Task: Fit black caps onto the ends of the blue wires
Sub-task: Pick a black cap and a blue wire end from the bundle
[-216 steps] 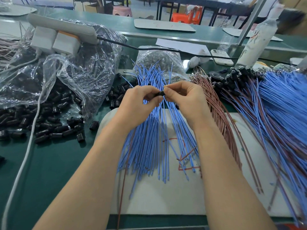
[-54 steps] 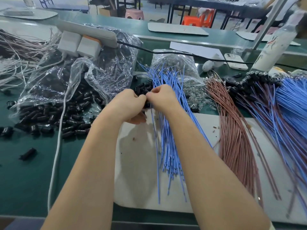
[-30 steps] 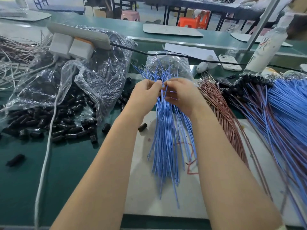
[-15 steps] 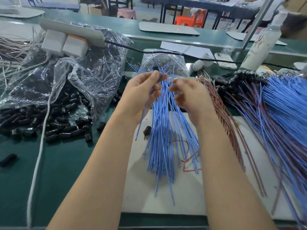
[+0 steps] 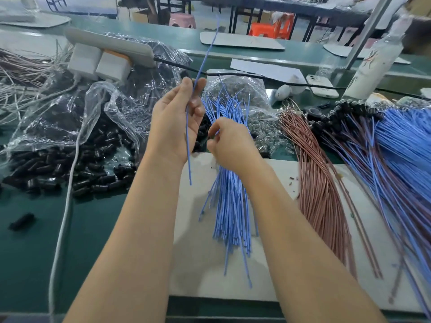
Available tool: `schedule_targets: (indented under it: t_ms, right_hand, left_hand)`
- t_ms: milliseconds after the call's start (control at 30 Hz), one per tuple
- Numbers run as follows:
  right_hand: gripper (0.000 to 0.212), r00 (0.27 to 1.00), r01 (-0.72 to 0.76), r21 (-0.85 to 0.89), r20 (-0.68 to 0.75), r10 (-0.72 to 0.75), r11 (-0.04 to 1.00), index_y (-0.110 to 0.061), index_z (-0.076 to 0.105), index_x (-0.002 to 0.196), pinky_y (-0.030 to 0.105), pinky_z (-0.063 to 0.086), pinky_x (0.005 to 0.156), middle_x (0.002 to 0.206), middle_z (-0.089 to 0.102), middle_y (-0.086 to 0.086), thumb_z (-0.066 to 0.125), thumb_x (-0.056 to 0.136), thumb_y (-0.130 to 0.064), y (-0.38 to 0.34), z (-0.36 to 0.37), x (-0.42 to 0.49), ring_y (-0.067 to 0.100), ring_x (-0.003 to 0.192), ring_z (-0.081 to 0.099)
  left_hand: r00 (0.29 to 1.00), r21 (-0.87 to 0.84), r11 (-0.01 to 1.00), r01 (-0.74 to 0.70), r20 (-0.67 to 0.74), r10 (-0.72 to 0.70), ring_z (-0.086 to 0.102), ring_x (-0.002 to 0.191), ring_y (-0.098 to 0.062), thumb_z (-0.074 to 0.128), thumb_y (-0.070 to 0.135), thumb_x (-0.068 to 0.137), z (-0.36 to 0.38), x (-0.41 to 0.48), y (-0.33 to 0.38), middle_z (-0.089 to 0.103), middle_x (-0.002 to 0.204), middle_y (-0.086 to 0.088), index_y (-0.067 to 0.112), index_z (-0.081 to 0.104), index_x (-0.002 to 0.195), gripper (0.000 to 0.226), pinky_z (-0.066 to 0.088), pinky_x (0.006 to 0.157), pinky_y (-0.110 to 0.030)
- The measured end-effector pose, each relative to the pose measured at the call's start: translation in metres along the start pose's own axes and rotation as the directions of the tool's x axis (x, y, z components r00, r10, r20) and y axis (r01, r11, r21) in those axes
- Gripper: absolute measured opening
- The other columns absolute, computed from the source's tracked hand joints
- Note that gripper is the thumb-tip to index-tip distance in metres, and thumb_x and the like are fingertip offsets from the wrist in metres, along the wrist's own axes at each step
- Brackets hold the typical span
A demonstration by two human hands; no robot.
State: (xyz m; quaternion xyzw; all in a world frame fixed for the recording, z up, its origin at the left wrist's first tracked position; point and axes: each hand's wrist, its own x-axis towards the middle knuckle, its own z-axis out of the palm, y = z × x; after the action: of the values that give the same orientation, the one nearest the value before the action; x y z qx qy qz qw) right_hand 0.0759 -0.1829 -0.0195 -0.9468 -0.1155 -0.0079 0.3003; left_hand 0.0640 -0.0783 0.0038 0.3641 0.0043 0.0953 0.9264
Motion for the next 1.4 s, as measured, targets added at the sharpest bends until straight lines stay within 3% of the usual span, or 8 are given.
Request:
schedule_targets:
  t_ms: [133, 233, 333, 533, 700, 933, 1167, 1400]
  right_hand:
    - [0.020, 0.993, -0.057, 0.434, -0.067, 0.096, 0.899, -0.013, 0.060, 0.110, 0.024, 0.045, 0.065, 0.089, 0.064, 0.003, 0.050, 0.093, -0.008, 0.004, -0.006, 0.004, 0.015, 0.068, 0.055]
    - [0.017, 0.985, -0.153, 0.743, 0.168, 0.040, 0.651, -0.011, 0.065, 0.089, 0.021, 0.053, 0.060, 0.079, 0.070, 0.004, 0.050, 0.096, -0.011, 0.010, -0.019, -0.006, 0.009, 0.057, 0.059]
    - [0.011, 0.915, -0.193, 0.710, 0.379, -0.136, 0.677, -0.005, 0.065, 0.088, 0.023, 0.058, 0.069, 0.079, 0.066, 0.010, 0.055, 0.093, -0.006, 0.017, -0.023, -0.017, 0.014, 0.068, 0.062]
    - [0.012, 0.927, -0.173, 0.635, 0.364, -0.094, 0.753, -0.002, 0.064, 0.085, 0.016, 0.052, 0.056, 0.066, 0.064, 0.006, 0.055, 0.093, -0.002, 0.030, -0.033, -0.018, 0.006, 0.053, 0.059]
    - [0.019, 0.950, -0.245, 0.809, 0.311, -0.034, 0.535, -0.005, 0.066, 0.089, 0.018, 0.051, 0.052, 0.070, 0.069, 0.006, 0.051, 0.098, -0.013, 0.038, -0.035, -0.017, 0.009, 0.055, 0.062]
    - [0.015, 0.898, -0.236, 0.744, 0.412, -0.151, 0.626, -0.012, 0.065, 0.080, 0.013, 0.046, 0.049, 0.066, 0.065, 0.001, 0.060, 0.090, -0.002, 0.041, -0.026, -0.019, 0.005, 0.053, 0.053]
    - [0.016, 0.977, 0.103, 0.966, -0.143, 0.158, 0.239, -0.012, 0.056, 0.083, 0.023, 0.054, 0.062, 0.075, 0.069, 0.004, 0.050, 0.093, -0.001, 0.047, -0.036, -0.014, 0.015, 0.066, 0.066]
    - [0.011, 0.755, 0.356, 0.750, -0.582, 0.301, 0.558, -0.012, 0.050, 0.089, 0.025, 0.054, 0.060, 0.073, 0.064, 0.000, 0.049, 0.096, -0.004, 0.040, -0.029, -0.013, 0.009, 0.060, 0.063]
  left_hand:
    - [0.995, 0.135, 0.988, -0.076, -0.061, 0.085, 0.040, 0.053, -0.005, 0.048, 0.008, 0.097, -0.003, 0.000, -0.014, 0.066, 0.084, -0.005, 0.007, 0.054, 0.086, 0.013, 0.040, 0.052, -0.015]
    - [0.966, 0.458, 0.871, -0.180, -0.087, 0.245, 0.045, 0.055, -0.003, 0.052, 0.012, 0.097, -0.002, 0.000, -0.030, 0.066, 0.085, 0.000, 0.010, 0.057, 0.089, 0.010, 0.042, 0.060, -0.021]
    - [0.950, 0.594, 0.776, -0.211, -0.063, 0.306, 0.049, 0.062, -0.006, 0.053, 0.015, 0.096, 0.004, 0.000, -0.043, 0.068, 0.090, -0.002, 0.006, 0.059, 0.098, 0.011, 0.042, 0.071, -0.030]
    - [0.950, 0.634, 0.733, -0.247, 0.008, 0.314, 0.055, 0.072, -0.007, 0.055, 0.018, 0.095, 0.009, -0.003, -0.056, 0.066, 0.092, -0.007, 0.005, 0.057, 0.101, 0.014, 0.047, 0.073, -0.026]
    - [0.981, 0.547, 0.823, -0.156, -0.010, 0.193, 0.054, 0.058, 0.004, 0.058, 0.015, 0.093, 0.002, 0.002, -0.059, 0.065, 0.085, 0.000, 0.010, 0.057, 0.093, 0.005, 0.047, 0.058, -0.017]
    - [0.996, 0.419, 0.908, -0.017, -0.073, 0.053, 0.060, 0.065, -0.004, 0.061, 0.014, 0.091, -0.007, 0.006, -0.063, 0.068, 0.074, 0.006, 0.005, 0.061, 0.096, 0.010, 0.050, 0.060, -0.018]
    - [0.973, 0.601, 0.791, -0.116, -0.090, 0.211, 0.059, 0.078, -0.014, 0.065, 0.010, 0.088, -0.022, 0.006, -0.059, 0.064, 0.087, -0.005, 0.019, 0.059, 0.089, 0.010, 0.051, 0.079, -0.028]
    - [0.957, 0.768, 0.601, -0.221, 0.053, 0.284, 0.061, 0.075, 0.002, 0.063, 0.004, 0.088, -0.022, 0.007, -0.065, 0.064, 0.085, 0.007, 0.025, 0.057, 0.092, 0.022, 0.049, 0.074, -0.012]
